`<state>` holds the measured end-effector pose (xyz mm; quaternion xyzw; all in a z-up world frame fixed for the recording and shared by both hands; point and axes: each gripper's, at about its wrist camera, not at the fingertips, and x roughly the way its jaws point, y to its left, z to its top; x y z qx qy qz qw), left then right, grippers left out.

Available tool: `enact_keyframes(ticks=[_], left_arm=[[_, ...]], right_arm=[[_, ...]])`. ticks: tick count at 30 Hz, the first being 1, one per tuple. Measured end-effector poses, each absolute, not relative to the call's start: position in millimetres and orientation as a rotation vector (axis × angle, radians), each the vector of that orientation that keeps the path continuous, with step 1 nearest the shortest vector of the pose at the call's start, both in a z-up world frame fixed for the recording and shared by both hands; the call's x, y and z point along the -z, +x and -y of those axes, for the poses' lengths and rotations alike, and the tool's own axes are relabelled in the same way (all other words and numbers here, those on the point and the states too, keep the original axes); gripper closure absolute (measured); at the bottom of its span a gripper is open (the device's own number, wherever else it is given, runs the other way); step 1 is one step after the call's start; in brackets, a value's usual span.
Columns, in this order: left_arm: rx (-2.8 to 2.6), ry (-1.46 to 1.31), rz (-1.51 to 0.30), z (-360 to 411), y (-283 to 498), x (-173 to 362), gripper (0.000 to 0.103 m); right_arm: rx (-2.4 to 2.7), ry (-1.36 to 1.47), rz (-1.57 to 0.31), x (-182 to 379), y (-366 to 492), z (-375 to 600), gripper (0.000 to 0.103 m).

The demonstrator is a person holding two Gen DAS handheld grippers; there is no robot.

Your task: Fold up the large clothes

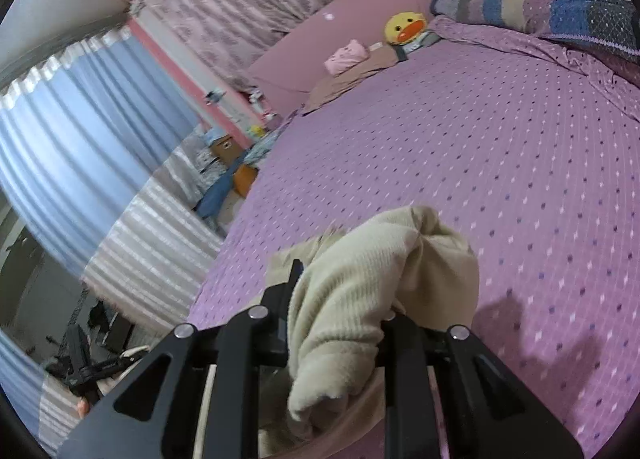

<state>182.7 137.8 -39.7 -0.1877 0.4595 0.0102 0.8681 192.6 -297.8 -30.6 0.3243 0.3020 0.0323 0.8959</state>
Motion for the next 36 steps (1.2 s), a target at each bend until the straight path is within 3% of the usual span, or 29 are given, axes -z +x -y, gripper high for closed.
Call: enact_keyframes(ticks=[6,14,19,27,30,32,36], left_arm=[[-0.093,-0.478,-1.038,-155,264,48,0.087],[-0.240,-0.399,-1.172,-153,375,117,0.085],[-0.240,-0.353,-1.226,-144,385,159,0.085],[-0.193,-0.343,-1.252,-148,384,143,0.081],[-0.187,-0.400,-1.335,-158,384,131,0.075],[-0.167,-0.426,-1.365,-160,381,119,0.066],[-0.079,-0.514,-1.383,-166,375,95,0.034]], right_arm=[[0.068,0.699,-0.691,41,290,311,0.084],[0.216,0.589,-0.866,103,408,313,0.084],[0.227,0.538,-0.983,152,426,306,0.084],[0.175,0.552,-1.016,138,414,314,0.082],[0.124,0.623,-1.028,121,408,321,0.071],[0.071,0.685,-1.028,112,404,325,0.041],[0.022,0.779,-1.030,99,397,334,0.032]])
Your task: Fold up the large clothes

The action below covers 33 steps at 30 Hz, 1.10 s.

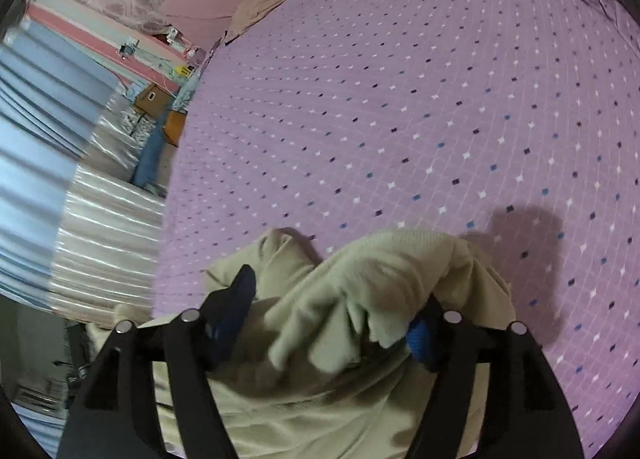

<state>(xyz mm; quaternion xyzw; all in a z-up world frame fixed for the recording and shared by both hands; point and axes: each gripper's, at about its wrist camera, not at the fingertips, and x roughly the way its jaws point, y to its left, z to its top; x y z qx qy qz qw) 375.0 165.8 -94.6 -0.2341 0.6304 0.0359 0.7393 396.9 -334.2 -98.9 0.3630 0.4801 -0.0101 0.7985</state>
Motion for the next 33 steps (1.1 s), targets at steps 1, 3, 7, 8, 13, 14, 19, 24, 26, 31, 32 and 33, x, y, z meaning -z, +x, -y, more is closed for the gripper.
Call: enact_keyframes(ticks=[1,3,7,8,13,14,19,24,26,31,32,33], left_arm=[[-0.057,-0.542,-1.384,-168,374,91,0.028],[-0.021,-0.597,-1.392,-177,373,85,0.021],[-0.010,-0.675,-1.355,-202,373,72,0.003],[-0.004,-0.696,-1.345,-208,372,69,0.003],[-0.090,-0.646,-1.287,-225,357,54,0.003],[-0.092,-0.605,-1.262,-218,348,51,0.003],[-0.008,-0.490,-1.228,-164,311,62,0.003],[0.109,-0.461,-1.212,-99,282,76,0.003],[0.125,-0.402,-1.205,-71,278,77,0.003],[0.032,-0.195,-1.243,-22,301,98,0.003],[0.018,-0.182,-1.249,-20,307,102,0.003],[0.001,-0.175,-1.255,-18,313,106,0.003]], right_arm=[[0.020,0.784,-1.029,97,396,335,0.032],[0.015,0.789,-1.023,93,392,337,0.031],[-0.014,0.916,-0.987,90,386,350,0.019],[-0.014,0.943,-0.972,88,385,353,0.016],[0.042,0.849,-0.884,58,376,354,0.014],[0.055,0.780,-0.882,52,373,345,0.013],[0.016,0.513,-0.928,57,348,295,0.013],[-0.022,0.404,-0.873,67,300,263,0.013],[-0.036,0.376,-0.875,69,291,254,0.013],[-0.038,0.336,-0.967,90,311,239,0.015],[-0.034,0.325,-0.970,94,318,235,0.015],[-0.028,0.315,-0.972,97,326,232,0.015]])
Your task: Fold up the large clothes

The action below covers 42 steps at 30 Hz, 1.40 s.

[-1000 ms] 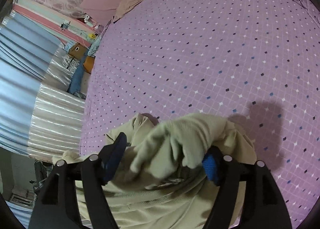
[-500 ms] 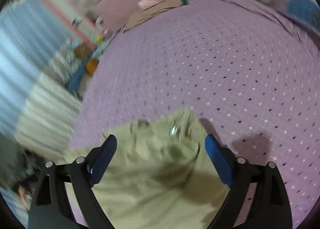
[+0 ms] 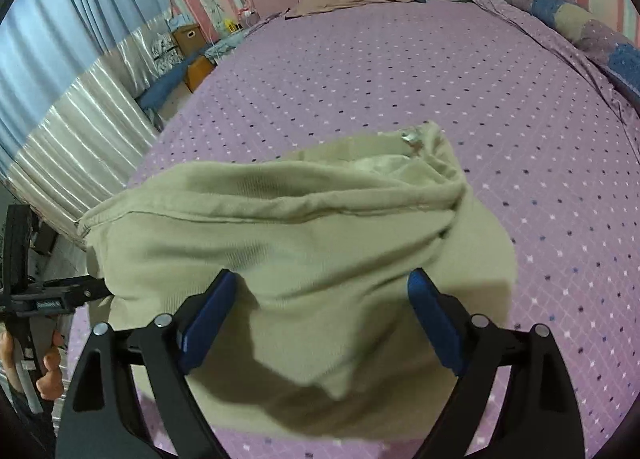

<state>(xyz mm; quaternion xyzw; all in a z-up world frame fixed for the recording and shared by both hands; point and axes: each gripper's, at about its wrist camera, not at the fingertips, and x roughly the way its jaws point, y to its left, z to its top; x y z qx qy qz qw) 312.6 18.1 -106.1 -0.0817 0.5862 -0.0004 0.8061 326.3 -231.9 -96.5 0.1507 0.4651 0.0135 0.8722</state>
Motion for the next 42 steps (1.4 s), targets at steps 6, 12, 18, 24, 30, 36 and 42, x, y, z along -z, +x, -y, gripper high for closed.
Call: enact_keyframes(ticks=[6,12,18,24,30,36,42], left_arm=[[-0.089,-0.179,-1.269,-29,351,118,0.003],[-0.214,-0.154,-1.250,-41,388,129,0.003],[-0.296,-0.094,-1.210,-36,417,145,0.003],[-0.344,-0.096,-1.151,-37,433,163,0.003],[-0.341,-0.154,-1.095,-45,436,177,0.003],[-0.346,-0.219,-0.974,-56,424,186,0.003],[-0.335,-0.241,-0.943,-62,427,197,0.003]], right_arm=[[-0.008,0.215,-1.034,112,385,217,0.015],[0.028,0.188,-1.094,138,435,212,0.015],[0.071,0.151,-1.104,160,465,205,0.014],[0.130,0.128,-1.042,170,486,199,0.007],[0.127,0.186,-0.968,179,494,207,0.002],[0.072,0.275,-0.906,192,495,216,0.001],[0.041,0.330,-0.914,201,504,221,0.001]])
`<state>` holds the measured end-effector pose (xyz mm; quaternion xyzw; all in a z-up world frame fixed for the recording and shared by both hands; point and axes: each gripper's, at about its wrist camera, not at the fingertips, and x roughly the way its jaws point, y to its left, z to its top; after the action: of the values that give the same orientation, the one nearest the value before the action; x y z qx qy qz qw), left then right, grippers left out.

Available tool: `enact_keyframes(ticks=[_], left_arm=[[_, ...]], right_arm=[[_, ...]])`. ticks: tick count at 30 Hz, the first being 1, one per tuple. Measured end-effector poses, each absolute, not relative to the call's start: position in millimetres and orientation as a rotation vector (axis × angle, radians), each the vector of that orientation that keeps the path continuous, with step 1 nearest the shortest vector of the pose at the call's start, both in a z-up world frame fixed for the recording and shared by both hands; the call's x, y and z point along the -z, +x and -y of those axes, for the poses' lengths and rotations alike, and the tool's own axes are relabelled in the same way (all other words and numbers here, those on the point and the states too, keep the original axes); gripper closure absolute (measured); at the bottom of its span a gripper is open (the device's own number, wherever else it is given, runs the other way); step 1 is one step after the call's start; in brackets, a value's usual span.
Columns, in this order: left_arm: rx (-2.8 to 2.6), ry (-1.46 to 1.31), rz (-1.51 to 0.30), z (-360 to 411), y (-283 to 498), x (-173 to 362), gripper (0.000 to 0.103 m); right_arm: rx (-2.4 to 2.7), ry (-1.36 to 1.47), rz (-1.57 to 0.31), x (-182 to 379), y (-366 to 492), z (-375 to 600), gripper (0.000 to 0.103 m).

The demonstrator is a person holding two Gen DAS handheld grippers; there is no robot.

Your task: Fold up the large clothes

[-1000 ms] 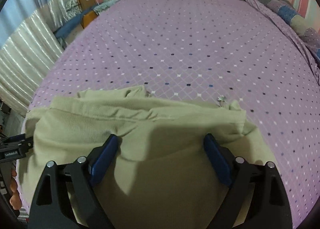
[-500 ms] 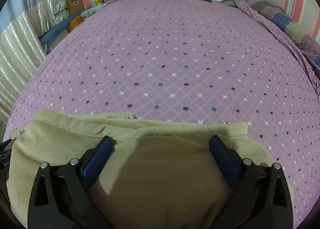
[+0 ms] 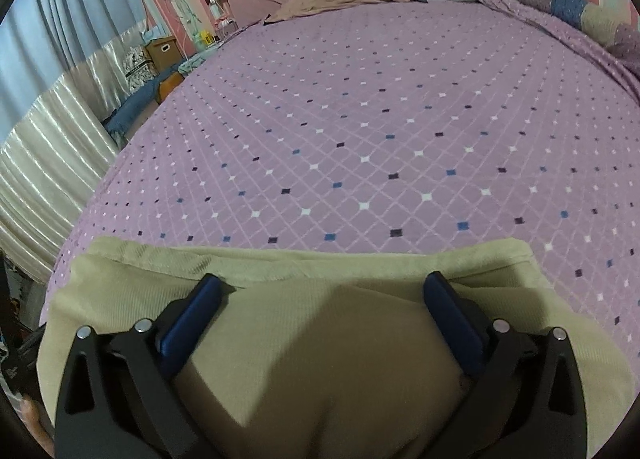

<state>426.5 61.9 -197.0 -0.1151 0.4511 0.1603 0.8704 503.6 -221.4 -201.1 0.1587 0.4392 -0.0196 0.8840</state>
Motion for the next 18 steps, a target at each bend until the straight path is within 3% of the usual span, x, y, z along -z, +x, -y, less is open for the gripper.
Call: enact_keyframes(ticks=[7,12,18], left_arm=[[-0.352,-0.261,-1.024,-57,434,185,0.003],[-0.399,-0.261,-0.969,-35,429,139,0.003],[-0.436,-0.267,-0.959,-14,445,134,0.003]], right_arm=[[0.121,0.323,-0.952,176,496,215,0.002],[0.191,0.416,-0.784,123,477,202,0.002],[0.292,0.503,-0.807,133,495,178,0.002]])
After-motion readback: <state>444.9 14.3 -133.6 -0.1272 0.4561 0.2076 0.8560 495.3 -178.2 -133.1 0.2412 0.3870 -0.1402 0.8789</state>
